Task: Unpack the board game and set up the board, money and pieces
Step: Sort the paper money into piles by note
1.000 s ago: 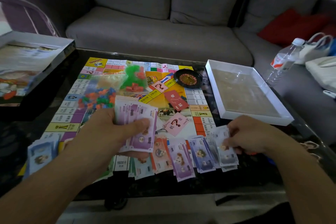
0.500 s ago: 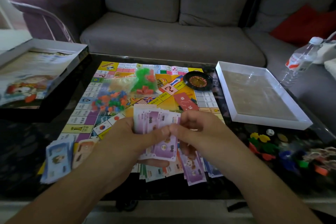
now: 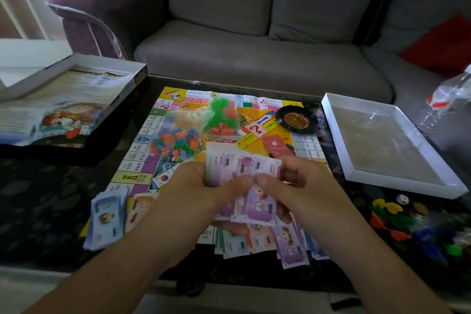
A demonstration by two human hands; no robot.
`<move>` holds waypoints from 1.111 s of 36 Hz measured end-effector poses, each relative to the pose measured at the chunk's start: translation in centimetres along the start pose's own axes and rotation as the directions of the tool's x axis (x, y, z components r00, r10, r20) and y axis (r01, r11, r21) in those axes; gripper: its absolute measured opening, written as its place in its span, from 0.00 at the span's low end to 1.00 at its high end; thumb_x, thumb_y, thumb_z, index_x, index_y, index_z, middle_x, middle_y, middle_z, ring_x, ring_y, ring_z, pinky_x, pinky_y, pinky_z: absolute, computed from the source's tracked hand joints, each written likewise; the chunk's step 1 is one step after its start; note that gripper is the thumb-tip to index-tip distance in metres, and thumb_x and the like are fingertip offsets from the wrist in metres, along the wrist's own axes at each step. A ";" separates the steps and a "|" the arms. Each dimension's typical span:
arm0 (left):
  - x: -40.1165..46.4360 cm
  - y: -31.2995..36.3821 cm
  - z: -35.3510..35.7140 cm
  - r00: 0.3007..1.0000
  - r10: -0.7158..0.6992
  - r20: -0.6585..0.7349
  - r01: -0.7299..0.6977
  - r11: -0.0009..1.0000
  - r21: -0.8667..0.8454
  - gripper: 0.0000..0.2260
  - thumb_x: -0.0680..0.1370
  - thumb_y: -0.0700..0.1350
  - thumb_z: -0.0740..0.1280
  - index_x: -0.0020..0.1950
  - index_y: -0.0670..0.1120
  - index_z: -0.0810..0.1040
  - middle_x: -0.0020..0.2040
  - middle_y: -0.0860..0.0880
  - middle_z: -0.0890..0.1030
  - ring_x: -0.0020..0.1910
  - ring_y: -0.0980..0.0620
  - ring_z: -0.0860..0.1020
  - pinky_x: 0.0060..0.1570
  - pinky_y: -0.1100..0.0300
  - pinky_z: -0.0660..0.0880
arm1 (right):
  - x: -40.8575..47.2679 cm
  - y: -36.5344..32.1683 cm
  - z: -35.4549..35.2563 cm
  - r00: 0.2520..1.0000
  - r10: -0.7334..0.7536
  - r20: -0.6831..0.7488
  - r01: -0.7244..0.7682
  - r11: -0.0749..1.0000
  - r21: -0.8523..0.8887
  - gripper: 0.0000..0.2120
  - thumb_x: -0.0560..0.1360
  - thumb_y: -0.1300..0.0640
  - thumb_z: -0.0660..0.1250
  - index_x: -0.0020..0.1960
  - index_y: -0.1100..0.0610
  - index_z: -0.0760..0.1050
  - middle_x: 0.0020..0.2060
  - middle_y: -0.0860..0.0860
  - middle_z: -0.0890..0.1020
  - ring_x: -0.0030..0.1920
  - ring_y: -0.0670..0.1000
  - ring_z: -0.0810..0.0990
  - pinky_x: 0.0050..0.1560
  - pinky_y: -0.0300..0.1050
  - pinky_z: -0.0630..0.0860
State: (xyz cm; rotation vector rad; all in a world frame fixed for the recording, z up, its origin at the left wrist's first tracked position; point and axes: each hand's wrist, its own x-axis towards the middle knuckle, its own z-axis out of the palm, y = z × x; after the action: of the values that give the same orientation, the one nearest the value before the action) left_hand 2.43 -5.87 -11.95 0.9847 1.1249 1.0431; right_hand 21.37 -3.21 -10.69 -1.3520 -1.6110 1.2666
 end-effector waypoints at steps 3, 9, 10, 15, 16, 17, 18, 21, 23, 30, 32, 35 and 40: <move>-0.1 0.1 0.1 1.000 0.001 0.019 -0.001 1.000 0.011 0.08 0.79 0.45 0.71 0.55 0.46 0.87 0.49 0.43 0.88 0.46 0.41 0.88 0.38 0.46 0.86 | 0.1 0.2 0.1 1.000 -0.015 -0.016 0.015 1.000 0.021 0.05 0.80 0.56 0.73 0.49 0.46 0.87 0.39 0.52 0.87 0.28 0.50 0.78 0.32 0.44 0.77; -0.1 1.0 -0.3 0.993 -0.098 0.060 0.107 0.978 -0.180 0.11 0.82 0.41 0.67 0.60 0.37 0.82 0.53 0.37 0.87 0.50 0.35 0.86 0.43 0.36 0.84 | 0.4 0.4 -0.3 0.996 0.016 -0.089 -0.011 0.998 0.056 0.06 0.79 0.58 0.74 0.49 0.48 0.87 0.37 0.52 0.87 0.27 0.47 0.76 0.34 0.44 0.75; -0.1 1.0 -0.4 0.993 -0.076 0.087 0.089 0.983 -0.162 0.11 0.83 0.40 0.65 0.61 0.37 0.82 0.54 0.37 0.87 0.51 0.35 0.86 0.42 0.37 0.84 | 0.3 0.4 -0.3 0.996 0.019 -0.086 -0.013 0.998 0.062 0.05 0.79 0.58 0.74 0.49 0.48 0.87 0.37 0.52 0.87 0.27 0.47 0.76 0.33 0.43 0.75; -0.2 0.5 -0.4 0.996 0.012 0.093 -0.003 0.996 -0.093 0.09 0.82 0.37 0.67 0.59 0.41 0.84 0.51 0.38 0.87 0.46 0.36 0.87 0.32 0.47 0.85 | 0.1 0.3 0.0 0.999 -0.011 -0.037 0.013 0.997 0.073 0.06 0.79 0.57 0.73 0.50 0.47 0.87 0.41 0.54 0.88 0.30 0.51 0.79 0.31 0.43 0.75; -0.2 0.4 -0.3 0.997 0.024 0.072 -0.018 0.996 -0.087 0.08 0.81 0.37 0.68 0.58 0.42 0.85 0.50 0.38 0.87 0.45 0.36 0.87 0.31 0.48 0.84 | 0.0 0.3 0.1 0.999 -0.012 -0.030 0.015 0.997 0.075 0.07 0.79 0.57 0.73 0.50 0.47 0.87 0.41 0.54 0.88 0.32 0.53 0.80 0.30 0.42 0.75; -0.2 0.4 -0.2 0.998 0.034 0.050 -0.030 0.996 -0.080 0.08 0.80 0.37 0.69 0.57 0.43 0.85 0.49 0.39 0.88 0.44 0.36 0.87 0.29 0.49 0.84 | 0.0 0.3 0.1 1.000 -0.010 -0.026 0.012 0.997 0.078 0.07 0.79 0.57 0.73 0.51 0.47 0.87 0.41 0.54 0.88 0.34 0.55 0.81 0.30 0.42 0.75; -0.1 0.3 -0.2 0.999 0.043 0.032 -0.041 0.997 -0.067 0.08 0.80 0.38 0.70 0.56 0.43 0.86 0.49 0.39 0.88 0.43 0.37 0.87 0.29 0.49 0.84 | 0.0 0.2 0.1 1.000 -0.009 -0.023 0.011 0.997 0.083 0.07 0.79 0.57 0.73 0.52 0.47 0.87 0.42 0.54 0.88 0.35 0.57 0.81 0.30 0.42 0.75; 0.0 0.1 -0.2 0.998 0.070 0.004 -0.070 0.998 -0.007 0.06 0.78 0.42 0.72 0.53 0.47 0.88 0.50 0.42 0.88 0.45 0.38 0.88 0.32 0.44 0.85 | -0.1 0.1 0.1 1.000 -0.010 -0.012 0.011 0.997 0.081 0.07 0.78 0.56 0.74 0.54 0.48 0.87 0.41 0.54 0.88 0.35 0.59 0.81 0.30 0.42 0.76; 0.0 0.0 -0.2 0.997 0.071 -0.005 -0.071 0.997 0.013 0.06 0.77 0.43 0.73 0.52 0.49 0.88 0.50 0.43 0.88 0.45 0.39 0.88 0.34 0.41 0.85 | -0.1 0.0 0.1 1.000 -0.013 -0.011 0.014 0.997 0.073 0.07 0.78 0.56 0.74 0.54 0.47 0.87 0.41 0.53 0.88 0.35 0.62 0.82 0.30 0.43 0.76; 0.3 0.1 -0.6 0.999 0.035 0.006 -0.035 0.993 -0.112 0.09 0.80 0.42 0.69 0.53 0.39 0.87 0.53 0.36 0.86 0.50 0.33 0.86 0.49 0.39 0.84 | 0.2 0.3 -0.3 0.997 -0.017 -0.076 0.023 0.995 0.092 0.08 0.78 0.58 0.74 0.50 0.46 0.87 0.40 0.52 0.89 0.33 0.57 0.82 0.30 0.42 0.77; 0.4 0.1 -0.6 0.998 0.062 0.014 -0.060 0.994 -0.088 0.08 0.79 0.41 0.69 0.54 0.40 0.86 0.52 0.37 0.87 0.49 0.34 0.86 0.45 0.41 0.85 | 0.3 0.5 -0.3 0.996 -0.005 -0.084 0.017 0.989 0.149 0.07 0.78 0.59 0.74 0.48 0.48 0.88 0.40 0.55 0.88 0.35 0.64 0.82 0.30 0.43 0.77; 0.3 0.0 -0.6 0.995 0.101 -0.004 -0.101 0.994 -0.037 0.07 0.77 0.41 0.72 0.54 0.44 0.87 0.51 0.40 0.88 0.47 0.36 0.87 0.42 0.40 0.85 | 0.2 0.6 -0.1 0.999 -0.011 -0.043 0.019 0.979 0.202 0.05 0.77 0.59 0.74 0.48 0.51 0.88 0.39 0.61 0.86 0.32 0.58 0.77 0.28 0.43 0.74; 0.2 0.0 -0.4 0.992 0.121 -0.045 -0.122 0.992 -0.019 0.06 0.76 0.43 0.73 0.51 0.44 0.88 0.49 0.39 0.88 0.45 0.35 0.87 0.41 0.38 0.84 | 0.1 0.6 -0.1 0.998 -0.033 -0.048 0.040 0.988 0.149 0.04 0.77 0.56 0.74 0.46 0.54 0.88 0.38 0.63 0.85 0.31 0.55 0.77 0.29 0.43 0.75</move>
State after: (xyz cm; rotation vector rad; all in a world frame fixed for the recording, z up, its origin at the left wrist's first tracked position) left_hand 2.08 -5.61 -12.01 1.0275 1.0973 1.1772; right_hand 21.66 -3.04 -11.26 -1.2442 -1.4718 1.2984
